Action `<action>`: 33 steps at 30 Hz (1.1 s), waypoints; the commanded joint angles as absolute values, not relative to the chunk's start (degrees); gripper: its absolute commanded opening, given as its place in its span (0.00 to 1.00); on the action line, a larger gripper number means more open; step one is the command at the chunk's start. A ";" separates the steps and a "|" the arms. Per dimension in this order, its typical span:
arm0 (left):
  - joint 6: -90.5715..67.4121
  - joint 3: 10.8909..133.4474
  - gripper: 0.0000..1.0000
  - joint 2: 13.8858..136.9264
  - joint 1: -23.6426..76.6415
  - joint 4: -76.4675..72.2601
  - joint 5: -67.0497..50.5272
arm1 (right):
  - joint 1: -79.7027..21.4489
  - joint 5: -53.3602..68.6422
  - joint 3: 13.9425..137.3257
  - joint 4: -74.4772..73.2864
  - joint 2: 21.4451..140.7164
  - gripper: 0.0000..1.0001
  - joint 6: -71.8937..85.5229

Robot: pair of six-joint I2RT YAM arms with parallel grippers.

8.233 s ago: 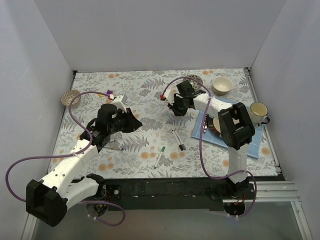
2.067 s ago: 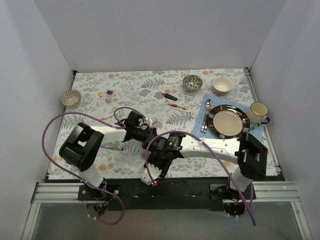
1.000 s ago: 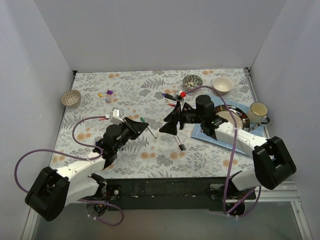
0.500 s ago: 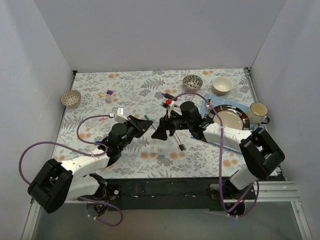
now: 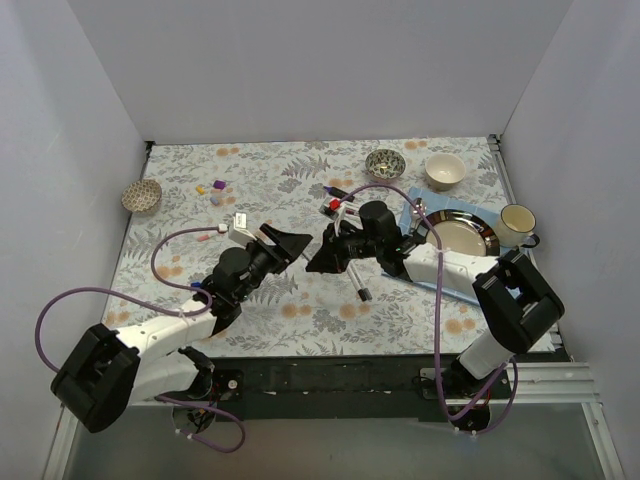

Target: Open the pen caps

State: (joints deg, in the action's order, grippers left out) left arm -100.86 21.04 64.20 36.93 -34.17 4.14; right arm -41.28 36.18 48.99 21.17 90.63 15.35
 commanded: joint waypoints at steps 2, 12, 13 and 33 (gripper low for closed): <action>-98.44 20.13 0.77 58.98 35.42 -34.63 4.92 | -41.66 42.97 49.04 24.78 87.63 0.01 10.90; -97.12 19.69 0.54 59.24 34.80 -36.91 2.64 | -41.22 42.63 48.78 25.22 87.19 0.01 12.04; -97.03 19.69 0.52 59.33 34.72 -37.18 2.38 | -41.22 42.54 48.69 25.22 87.19 0.01 12.04; -84.72 30.74 0.00 54.93 16.21 -26.73 8.54 | -40.78 43.24 46.14 26.37 87.54 0.01 11.78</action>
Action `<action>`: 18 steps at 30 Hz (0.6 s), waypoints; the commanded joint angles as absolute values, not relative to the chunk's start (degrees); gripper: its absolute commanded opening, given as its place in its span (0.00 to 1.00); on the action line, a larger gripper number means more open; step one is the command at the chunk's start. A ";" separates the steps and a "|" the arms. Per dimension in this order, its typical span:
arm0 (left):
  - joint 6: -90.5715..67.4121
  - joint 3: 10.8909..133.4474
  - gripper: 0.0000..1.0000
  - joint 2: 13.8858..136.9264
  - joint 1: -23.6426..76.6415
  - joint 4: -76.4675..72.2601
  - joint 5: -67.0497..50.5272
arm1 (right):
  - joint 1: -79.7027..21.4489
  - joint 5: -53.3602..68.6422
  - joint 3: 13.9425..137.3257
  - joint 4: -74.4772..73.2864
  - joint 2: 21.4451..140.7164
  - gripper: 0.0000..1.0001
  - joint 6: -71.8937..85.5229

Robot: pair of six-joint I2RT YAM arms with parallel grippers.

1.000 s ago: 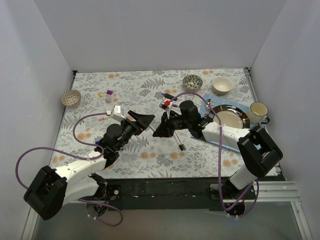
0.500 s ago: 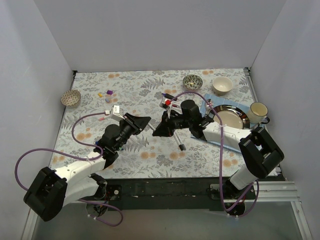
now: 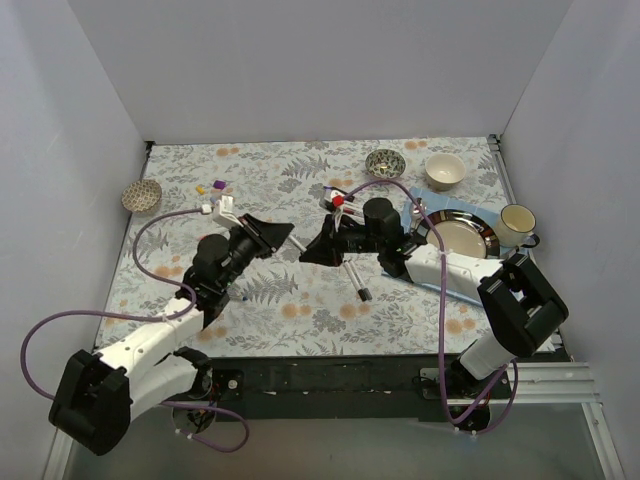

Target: Open the pen caps

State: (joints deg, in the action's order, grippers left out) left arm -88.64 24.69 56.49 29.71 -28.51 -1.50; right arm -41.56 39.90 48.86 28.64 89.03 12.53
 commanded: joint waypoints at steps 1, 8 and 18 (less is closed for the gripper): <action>-85.51 31.81 0.00 56.06 14.26 -26.20 6.35 | -40.78 43.24 46.14 26.37 87.54 0.01 11.78; -90.00 37.44 0.00 62.74 2.91 -23.73 -4.20 | -40.78 42.37 45.70 25.67 85.96 0.01 9.94; -95.89 49.64 0.00 86.79 -10.09 -7.76 -14.85 | -32.19 48.77 48.17 16.17 82.97 0.01 -7.03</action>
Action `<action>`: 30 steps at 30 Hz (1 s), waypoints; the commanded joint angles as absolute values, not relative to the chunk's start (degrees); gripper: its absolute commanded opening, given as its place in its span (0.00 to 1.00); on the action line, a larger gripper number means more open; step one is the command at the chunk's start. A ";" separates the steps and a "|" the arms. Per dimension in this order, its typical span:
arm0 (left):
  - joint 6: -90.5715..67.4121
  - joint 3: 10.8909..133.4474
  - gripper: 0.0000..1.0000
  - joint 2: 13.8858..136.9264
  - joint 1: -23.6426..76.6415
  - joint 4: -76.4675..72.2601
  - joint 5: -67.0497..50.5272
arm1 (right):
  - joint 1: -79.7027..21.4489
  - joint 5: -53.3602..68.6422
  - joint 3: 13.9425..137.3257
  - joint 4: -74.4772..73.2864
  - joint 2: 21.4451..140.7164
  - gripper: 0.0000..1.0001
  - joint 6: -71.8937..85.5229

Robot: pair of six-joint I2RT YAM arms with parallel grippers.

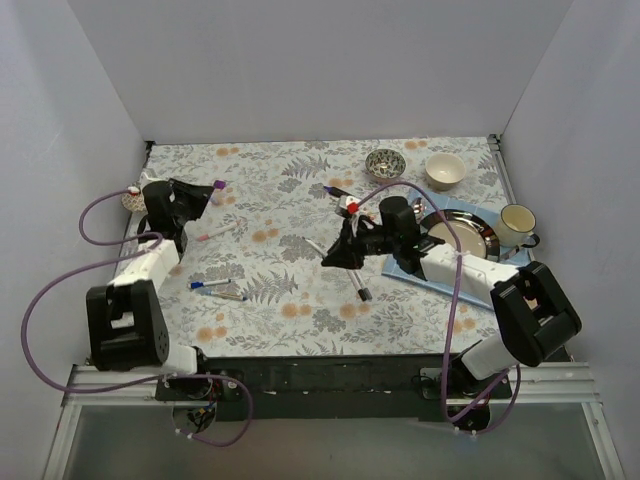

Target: Open the pen caps

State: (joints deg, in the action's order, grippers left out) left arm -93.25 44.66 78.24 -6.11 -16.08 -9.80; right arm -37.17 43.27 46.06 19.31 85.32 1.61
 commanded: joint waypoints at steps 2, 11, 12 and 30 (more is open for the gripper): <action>-95.36 53.77 0.00 90.86 -10.90 -3.89 -13.89 | -30.51 49.74 48.08 16.00 82.53 0.01 -7.65; -87.81 76.45 0.01 110.64 -11.34 14.75 -4.31 | -25.93 52.47 46.41 17.66 79.81 0.01 -5.89; -87.63 77.51 0.01 111.96 -11.42 16.42 -4.13 | -25.14 52.73 46.23 18.01 79.63 0.01 -5.71; -86.13 81.92 0.53 111.45 -11.42 18.63 -4.39 | -21.80 53.53 45.70 17.24 78.93 0.01 -6.32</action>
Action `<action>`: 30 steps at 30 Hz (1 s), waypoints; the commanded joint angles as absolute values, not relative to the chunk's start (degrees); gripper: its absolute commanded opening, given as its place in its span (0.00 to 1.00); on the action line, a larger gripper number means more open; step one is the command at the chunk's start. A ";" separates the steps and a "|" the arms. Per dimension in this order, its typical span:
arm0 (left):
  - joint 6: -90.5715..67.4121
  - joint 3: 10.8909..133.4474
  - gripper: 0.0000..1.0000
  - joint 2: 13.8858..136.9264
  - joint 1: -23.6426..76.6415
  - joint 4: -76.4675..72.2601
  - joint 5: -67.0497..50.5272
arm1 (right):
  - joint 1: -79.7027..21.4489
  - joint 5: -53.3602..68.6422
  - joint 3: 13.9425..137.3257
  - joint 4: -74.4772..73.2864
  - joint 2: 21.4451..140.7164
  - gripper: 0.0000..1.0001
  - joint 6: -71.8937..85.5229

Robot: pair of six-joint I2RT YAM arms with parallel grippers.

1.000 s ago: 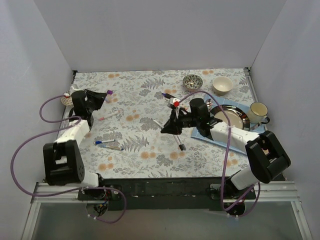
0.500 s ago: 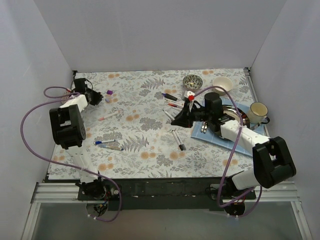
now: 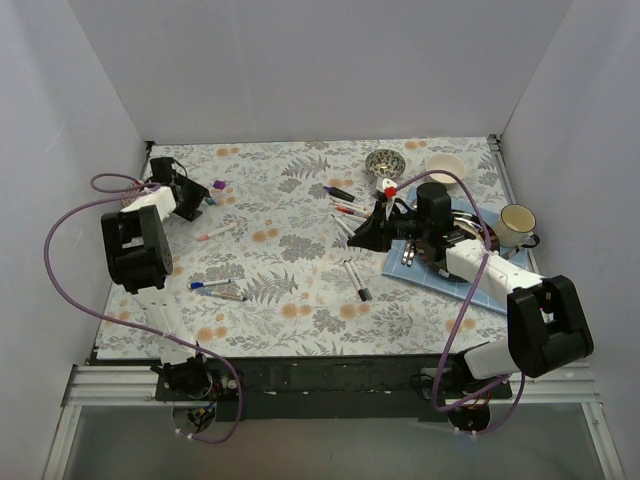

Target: Open the pen caps

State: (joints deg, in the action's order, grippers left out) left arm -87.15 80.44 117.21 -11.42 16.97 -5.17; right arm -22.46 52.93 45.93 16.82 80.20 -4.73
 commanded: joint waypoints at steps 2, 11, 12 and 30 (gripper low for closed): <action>-85.78 81.04 0.59 107.42 -11.34 18.11 -5.88 | -21.71 50.65 47.02 14.34 79.19 0.01 -11.21; -87.01 52.32 0.95 76.94 -11.25 -6.75 -30.98 | -21.62 30.53 59.22 -5.88 86.74 0.01 -26.88; -85.53 50.90 0.98 75.16 -11.16 -7.20 -32.77 | -21.62 28.93 60.28 -7.28 88.75 0.01 -28.81; -65.04 38.58 0.98 55.72 3.25 6.07 -29.09 | -25.75 9.50 84.80 -28.82 114.95 0.17 -40.34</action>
State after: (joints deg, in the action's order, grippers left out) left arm -68.62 38.41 56.62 2.83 4.43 -30.81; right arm -25.30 14.09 79.09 -25.85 112.42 -39.24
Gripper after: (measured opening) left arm 0.982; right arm 0.185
